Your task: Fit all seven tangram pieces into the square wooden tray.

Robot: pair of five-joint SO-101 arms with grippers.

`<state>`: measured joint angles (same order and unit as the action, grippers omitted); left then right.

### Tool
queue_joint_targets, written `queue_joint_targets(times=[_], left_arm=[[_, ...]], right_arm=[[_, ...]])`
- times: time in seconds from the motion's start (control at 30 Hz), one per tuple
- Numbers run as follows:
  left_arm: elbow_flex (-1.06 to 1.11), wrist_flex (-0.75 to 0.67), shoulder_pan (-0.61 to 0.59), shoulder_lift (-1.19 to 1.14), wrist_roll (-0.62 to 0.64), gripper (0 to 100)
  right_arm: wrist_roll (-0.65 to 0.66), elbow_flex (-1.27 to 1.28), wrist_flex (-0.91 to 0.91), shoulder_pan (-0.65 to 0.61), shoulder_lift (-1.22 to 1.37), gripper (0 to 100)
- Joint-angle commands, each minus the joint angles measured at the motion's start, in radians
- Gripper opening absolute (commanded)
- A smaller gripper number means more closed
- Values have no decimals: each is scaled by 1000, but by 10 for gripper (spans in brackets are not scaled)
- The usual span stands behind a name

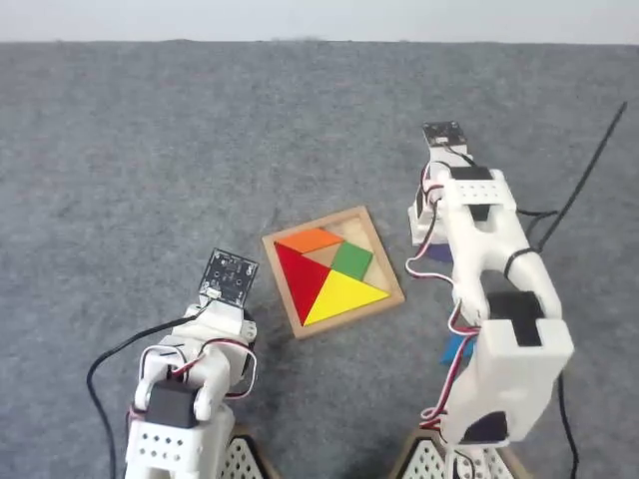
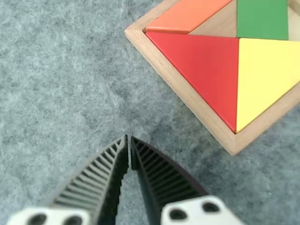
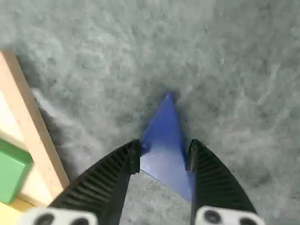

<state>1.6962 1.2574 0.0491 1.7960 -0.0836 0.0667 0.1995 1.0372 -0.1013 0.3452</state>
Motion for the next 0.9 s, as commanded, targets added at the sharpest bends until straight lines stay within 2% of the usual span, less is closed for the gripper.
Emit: queue_joint_targets(times=[0.0, 0.13, 0.27, 0.43, 0.7, 0.87], left_arm=[[-12, 5, -5, 21, 5, 13], [-12, 5, -5, 21, 5, 13], [-12, 5, -5, 21, 5, 13], [-12, 5, -5, 21, 5, 13], [-12, 5, -5, 21, 5, 13], [-12, 5, -5, 21, 5, 13]], right_arm=[[14, -32, 45, 8, 24, 163], [14, -28, 81, 4, 2, 128], [34, 25, 85, -2, -82, 147], [71, 114, 79, -76, -162, 158], [104, 155, 79, -104, -194, 161], [166, 233, 74, -127, -311, 234]])
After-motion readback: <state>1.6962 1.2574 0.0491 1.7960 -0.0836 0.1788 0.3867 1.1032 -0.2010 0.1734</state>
